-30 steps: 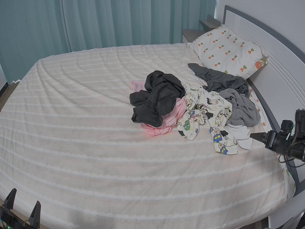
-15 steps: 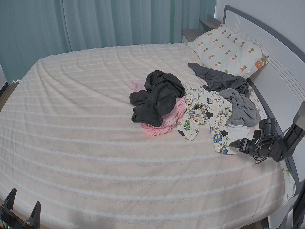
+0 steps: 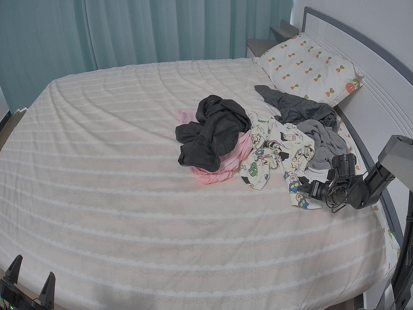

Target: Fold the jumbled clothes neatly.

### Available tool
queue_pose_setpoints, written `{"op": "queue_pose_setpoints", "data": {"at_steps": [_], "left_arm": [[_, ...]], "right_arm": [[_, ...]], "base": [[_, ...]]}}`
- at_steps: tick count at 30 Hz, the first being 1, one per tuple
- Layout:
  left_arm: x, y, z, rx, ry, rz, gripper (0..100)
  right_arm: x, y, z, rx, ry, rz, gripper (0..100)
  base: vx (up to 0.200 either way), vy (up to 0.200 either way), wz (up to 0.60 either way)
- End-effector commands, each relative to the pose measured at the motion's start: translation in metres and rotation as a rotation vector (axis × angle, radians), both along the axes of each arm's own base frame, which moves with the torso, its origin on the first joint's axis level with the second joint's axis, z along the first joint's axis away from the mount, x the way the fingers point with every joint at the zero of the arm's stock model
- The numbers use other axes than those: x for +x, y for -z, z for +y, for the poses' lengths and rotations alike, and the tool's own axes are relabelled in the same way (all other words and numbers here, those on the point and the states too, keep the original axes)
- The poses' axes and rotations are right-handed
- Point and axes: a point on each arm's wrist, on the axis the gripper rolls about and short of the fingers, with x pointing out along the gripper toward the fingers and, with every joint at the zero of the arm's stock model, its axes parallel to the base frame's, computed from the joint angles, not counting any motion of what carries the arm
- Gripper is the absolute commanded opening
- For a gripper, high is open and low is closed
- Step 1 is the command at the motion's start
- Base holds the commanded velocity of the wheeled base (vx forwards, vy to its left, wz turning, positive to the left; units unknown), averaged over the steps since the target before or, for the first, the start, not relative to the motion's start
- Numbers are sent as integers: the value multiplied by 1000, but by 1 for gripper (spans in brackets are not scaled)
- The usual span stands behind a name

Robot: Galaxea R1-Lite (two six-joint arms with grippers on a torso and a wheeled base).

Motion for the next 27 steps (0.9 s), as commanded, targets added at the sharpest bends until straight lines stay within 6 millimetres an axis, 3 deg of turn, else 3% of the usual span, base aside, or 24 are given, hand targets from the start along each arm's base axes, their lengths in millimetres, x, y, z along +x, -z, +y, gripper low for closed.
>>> {"op": "queue_pose_setpoints", "data": {"at_steps": [1,7,8,18,23,25,27], "left_arm": [[0,3,0,0,0,3,100],[0,3,0,0,0,3,100],[0,3,0,0,0,3,100],[0,3,0,0,0,3,100],[0,3,0,0,0,3,100],[0,3,0,0,0,3,100],[0,3,0,0,0,3,100]], "right_arm": [[12,5,13,-12,-17,-10,100],[23,7,15,-26,-10,13,100],[25,7,15,-28,-10,25,0],[5,-6,17,-4,-28,40,0],[-20,-22,15,57,-80,-10,0],[-43,-36,16,106,-96,-68,0],[-53,-41,15,118,-101,-90,0]], "base": [[0,0,0],[0,0,0],[0,0,0],[0,0,0],[0,0,0],[0,0,0],[0,0,0]]}}
